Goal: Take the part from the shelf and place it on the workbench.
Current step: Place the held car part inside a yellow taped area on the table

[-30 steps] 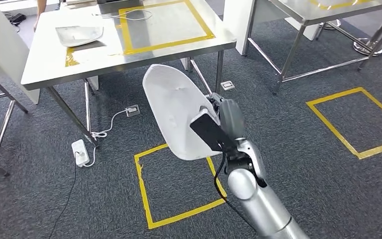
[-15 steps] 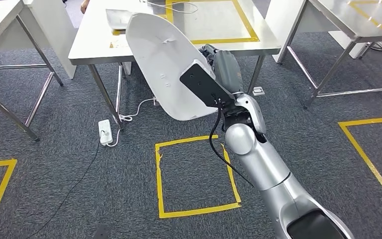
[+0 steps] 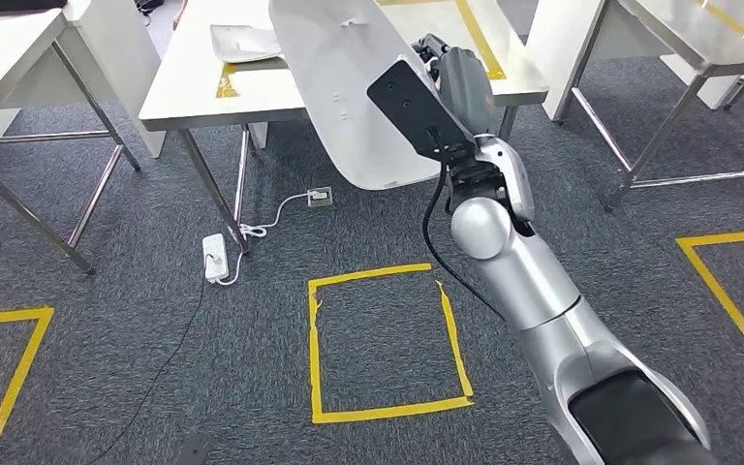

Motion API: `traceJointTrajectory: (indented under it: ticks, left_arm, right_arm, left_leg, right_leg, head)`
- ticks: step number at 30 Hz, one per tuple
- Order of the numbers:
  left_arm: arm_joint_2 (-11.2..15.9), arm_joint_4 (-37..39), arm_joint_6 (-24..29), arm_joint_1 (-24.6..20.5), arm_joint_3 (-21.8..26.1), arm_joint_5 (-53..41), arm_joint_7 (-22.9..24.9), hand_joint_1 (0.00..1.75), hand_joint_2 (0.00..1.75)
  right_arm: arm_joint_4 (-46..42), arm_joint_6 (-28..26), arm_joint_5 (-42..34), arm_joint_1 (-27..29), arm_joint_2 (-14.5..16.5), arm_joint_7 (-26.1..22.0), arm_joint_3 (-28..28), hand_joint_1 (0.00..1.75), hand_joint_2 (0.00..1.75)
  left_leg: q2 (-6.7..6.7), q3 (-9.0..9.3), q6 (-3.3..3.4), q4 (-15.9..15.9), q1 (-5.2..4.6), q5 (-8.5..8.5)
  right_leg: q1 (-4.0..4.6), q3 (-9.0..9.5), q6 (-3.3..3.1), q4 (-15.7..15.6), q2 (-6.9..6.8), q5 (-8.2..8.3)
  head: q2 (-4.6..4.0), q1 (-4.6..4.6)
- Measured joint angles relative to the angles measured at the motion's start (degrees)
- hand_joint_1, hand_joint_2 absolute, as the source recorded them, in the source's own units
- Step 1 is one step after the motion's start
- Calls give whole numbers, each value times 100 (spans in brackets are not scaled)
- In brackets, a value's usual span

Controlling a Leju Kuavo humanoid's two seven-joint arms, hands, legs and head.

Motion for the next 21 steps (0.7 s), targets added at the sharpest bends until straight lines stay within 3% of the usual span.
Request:
traceJointTrajectory:
  ticks: [2,3,5,7,8,12,13,16,17,18,19,21]
  left_arm:
    - [9,1,-28,2,1,-25,40,0,175]
    - [10,1,-36,4,2,-34,52,0,175]
    - [15,0,-43,3,2,-52,66,0,175]
    - [22,1,-48,-7,2,-65,80,0,175]
    - [26,1,-51,-13,2,-67,89,0,175]
    - [31,1,-67,-6,3,-70,104,0,175]
    - [32,1,-69,-6,4,-70,103,0,175]
    - [37,2,-73,-1,5,-71,102,0,175]
    - [37,3,-74,10,5,-71,102,0,175]
    - [37,4,-75,23,6,-71,102,0,175]
    - [36,4,-75,33,7,-71,103,0,175]
    - [34,7,-81,44,7,-74,111,0,175]
  right_arm:
    - [18,8,7,8,-24,4,0,175,175]
    - [26,10,8,11,-34,4,0,175,175]
    - [37,10,9,8,-48,3,0,175,175]
    - [49,10,9,-12,-57,0,0,175,175]
    - [56,12,8,-22,-63,1,1,175,175]
    - [102,19,5,-40,-93,-2,6,175,175]
    - [113,19,4,-48,-103,-4,7,175,175]
    - [168,25,5,-27,-135,-3,14,175,175]
    - [187,28,5,-7,-145,-1,16,175,175]
    - [207,28,5,6,-157,-1,17,175,175]
    - [224,28,5,12,-167,-2,17,175,175]
    - [268,28,3,12,-189,-6,19,175,175]
  left_leg:
    - [8,-271,8,502,-6,-101]
    - [10,-264,24,461,-13,1]
    - [37,61,85,-220,-37,402]
    - [80,420,157,-877,-81,573]
    - [88,505,190,-1029,-96,548]
    - [29,649,317,-1143,-69,431]
    - [15,700,345,-1153,-59,407]
    - [-24,836,377,-1163,-58,281]
    - [-41,894,372,-1163,-58,229]
    - [-58,963,363,-1163,-58,173]
    - [-71,1044,353,-1163,-57,112]
    - [-85,1198,318,-1160,-61,-28]
  right_leg:
    - [27,24,-18,11,-18,-30]
    - [38,46,-18,17,-24,-52]
    - [49,120,-1,26,-39,-117]
    - [75,174,47,31,-53,-184]
    - [83,192,79,28,-60,-199]
    - [78,151,206,199,-59,-209]
    - [64,14,237,425,-51,-260]
    - [24,-720,311,1436,-33,-548]
    - [15,-904,319,1589,-32,-586]
    - [8,-997,318,1547,-32,-525]
    - [4,-990,309,1308,-32,-345]
    - [11,-824,274,514,-28,269]
  head:
    - [0,-9]
    - [0,-11]
    - [0,-13]
    - [0,-14]
    - [0,-9]
    - [0,20]
    - [0,32]
    - [0,63]
    - [0,68]
    - [0,74]
    - [0,80]
    - [0,86]
